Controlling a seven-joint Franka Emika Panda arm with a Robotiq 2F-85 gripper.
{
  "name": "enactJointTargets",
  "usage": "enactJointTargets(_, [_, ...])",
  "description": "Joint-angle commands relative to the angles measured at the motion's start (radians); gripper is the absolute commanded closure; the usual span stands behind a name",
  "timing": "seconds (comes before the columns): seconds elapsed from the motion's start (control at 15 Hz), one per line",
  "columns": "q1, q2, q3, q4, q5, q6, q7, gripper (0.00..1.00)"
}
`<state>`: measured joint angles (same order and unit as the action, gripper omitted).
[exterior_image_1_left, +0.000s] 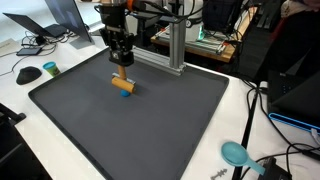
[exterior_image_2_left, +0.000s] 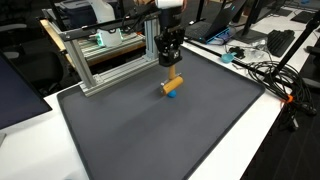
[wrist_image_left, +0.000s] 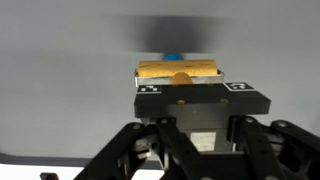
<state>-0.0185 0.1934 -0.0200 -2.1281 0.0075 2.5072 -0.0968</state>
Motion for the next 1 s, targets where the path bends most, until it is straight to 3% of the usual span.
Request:
enactJointTargets(0.0, [-0.019, 0.026, 0.010, 0.031, 0.033, 0.001, -0.034, 0.77])
enactJointTargets(0.93, [-0.035, 0.072, 0.008, 0.039, 0.035, -0.017, -0.035, 0.77])
